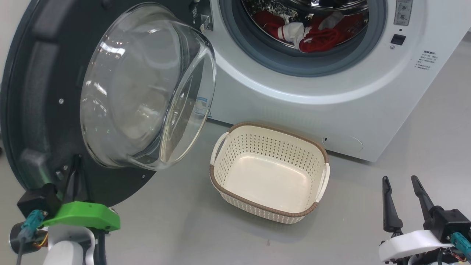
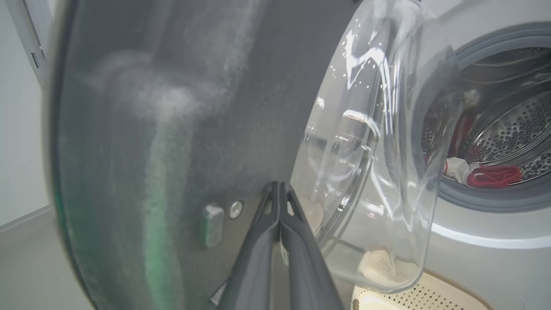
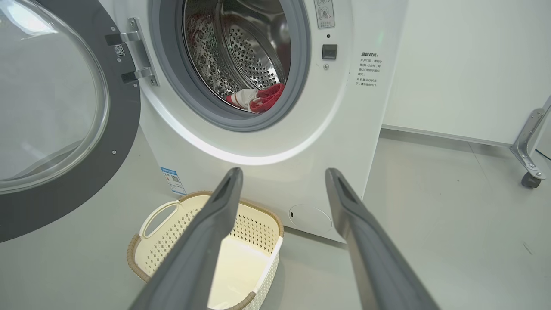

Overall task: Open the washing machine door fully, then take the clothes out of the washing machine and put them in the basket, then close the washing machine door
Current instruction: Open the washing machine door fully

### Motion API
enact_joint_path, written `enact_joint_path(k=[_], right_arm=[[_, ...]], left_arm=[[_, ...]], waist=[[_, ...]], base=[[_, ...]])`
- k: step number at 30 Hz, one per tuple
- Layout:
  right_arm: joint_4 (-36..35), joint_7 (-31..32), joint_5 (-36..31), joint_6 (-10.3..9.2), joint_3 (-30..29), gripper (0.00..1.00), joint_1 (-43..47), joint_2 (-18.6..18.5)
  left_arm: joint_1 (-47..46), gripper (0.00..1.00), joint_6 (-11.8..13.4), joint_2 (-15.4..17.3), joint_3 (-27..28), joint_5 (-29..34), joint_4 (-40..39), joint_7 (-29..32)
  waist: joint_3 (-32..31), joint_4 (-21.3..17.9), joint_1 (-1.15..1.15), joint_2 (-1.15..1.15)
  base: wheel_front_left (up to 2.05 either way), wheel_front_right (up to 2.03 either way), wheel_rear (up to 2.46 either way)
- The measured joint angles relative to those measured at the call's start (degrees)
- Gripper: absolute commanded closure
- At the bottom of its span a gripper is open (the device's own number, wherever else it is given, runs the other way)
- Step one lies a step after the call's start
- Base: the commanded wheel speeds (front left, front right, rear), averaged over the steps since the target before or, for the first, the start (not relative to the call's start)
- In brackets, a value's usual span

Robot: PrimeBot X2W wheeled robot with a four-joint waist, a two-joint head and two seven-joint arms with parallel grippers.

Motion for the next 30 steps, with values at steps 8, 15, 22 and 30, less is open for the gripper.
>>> enact_joint_path(k=[8, 15, 22, 30], right_arm=[[0.15, 0.00, -0.46, 0.12, -0.02, 0.00, -0.01, 0.03], [0.21, 0.00, -0.64, 0.52, -0.04, 0.00, -0.08, 0.05], [0.23, 0.00, -0.94, 0.52, -0.07, 0.00, -0.66, 0.05], [0.26, 0.00, -1.01, 0.69, -0.26, 0.00, -0.68, 0.05]], left_arm=[[-2.27, 1.00, 0.00, 1.40, 2.66, -0.01, 3.31, -0.20], [-4.47, 1.00, 0.00, 1.92, 5.04, -1.01, 6.21, -0.75], [-5.75, 1.00, 0.01, 2.14, 7.08, -1.82, 8.55, -1.75], [-6.41, 1.00, 0.02, 2.14, 7.04, -1.75, 9.77, -2.58]], waist=[[0.25, -0.29, 0.00, 0.00], [0.64, -0.58, 0.00, 0.00], [0.89, -1.05, 0.00, 0.00], [1.13, -1.42, 0.00, 0.00]], base=[[0.00, 0.00, 0.00], [0.00, 0.00, 0.00], [0.00, 0.00, 0.00], [0.00, 0.00, 0.00]])
